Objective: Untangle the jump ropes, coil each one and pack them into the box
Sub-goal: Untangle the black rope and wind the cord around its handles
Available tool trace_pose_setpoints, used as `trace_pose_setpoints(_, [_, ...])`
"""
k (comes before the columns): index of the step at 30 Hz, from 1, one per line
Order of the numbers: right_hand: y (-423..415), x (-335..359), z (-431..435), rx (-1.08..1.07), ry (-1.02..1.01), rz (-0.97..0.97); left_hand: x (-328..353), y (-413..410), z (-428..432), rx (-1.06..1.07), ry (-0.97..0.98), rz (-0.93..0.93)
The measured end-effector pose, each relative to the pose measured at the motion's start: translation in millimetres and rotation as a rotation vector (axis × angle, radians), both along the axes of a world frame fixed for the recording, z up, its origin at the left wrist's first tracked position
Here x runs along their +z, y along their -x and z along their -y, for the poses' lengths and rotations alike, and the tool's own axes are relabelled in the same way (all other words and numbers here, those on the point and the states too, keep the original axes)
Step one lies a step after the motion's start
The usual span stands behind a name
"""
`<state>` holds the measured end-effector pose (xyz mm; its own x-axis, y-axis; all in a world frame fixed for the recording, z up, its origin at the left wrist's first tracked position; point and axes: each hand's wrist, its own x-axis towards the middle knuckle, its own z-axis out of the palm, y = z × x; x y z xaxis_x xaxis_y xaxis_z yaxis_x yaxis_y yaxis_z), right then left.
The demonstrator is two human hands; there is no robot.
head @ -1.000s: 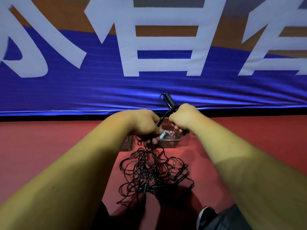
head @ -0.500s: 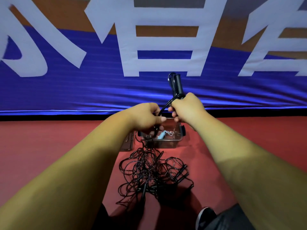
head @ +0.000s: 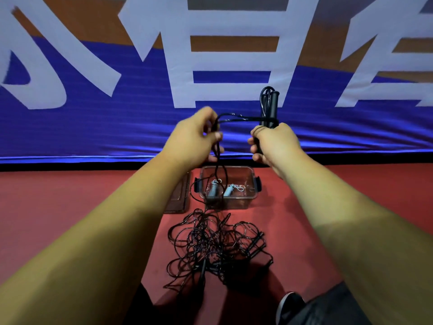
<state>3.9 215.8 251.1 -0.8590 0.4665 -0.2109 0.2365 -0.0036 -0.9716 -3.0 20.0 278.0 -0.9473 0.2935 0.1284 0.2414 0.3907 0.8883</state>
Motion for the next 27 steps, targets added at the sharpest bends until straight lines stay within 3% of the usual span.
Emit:
trace_pose_setpoints(3, [-1,-3,4,0.062,-0.038,0.021,15,-7,-4,0.101,-0.159,-0.123])
trace_pose_setpoints(5, [-2,-5,6,0.084,-0.056,0.042,15,-7,-3,0.108,-0.130,-0.194])
trace_pose_setpoints(9, [-2,-6,5,0.078,-0.060,0.072,2,1,5,-0.042,0.345,-0.256])
trace_pose_setpoints(12, [-2,-7,3,0.073,-0.146,0.089,-13,7,13,-0.267,0.755,0.044])
trace_pose_setpoints(15, [-4,-8,5,0.149,-0.396,0.109,-28,9,23,-0.448,0.876,0.440])
trace_pose_setpoints(17, [-7,-8,10,0.195,-0.493,0.128,-31,7,24,-0.488,0.830,0.549])
trace_pose_setpoints(19, [-9,-8,14,0.227,-0.567,0.138,-28,6,20,-0.466,0.676,0.540])
trace_pose_setpoints(23, [-12,-8,23,0.274,-0.754,0.140,-18,6,7,-0.269,-0.005,0.577])
trace_pose_setpoints(27, [-17,-10,34,0.373,-0.853,0.160,-22,8,0,-0.116,-0.136,0.525])
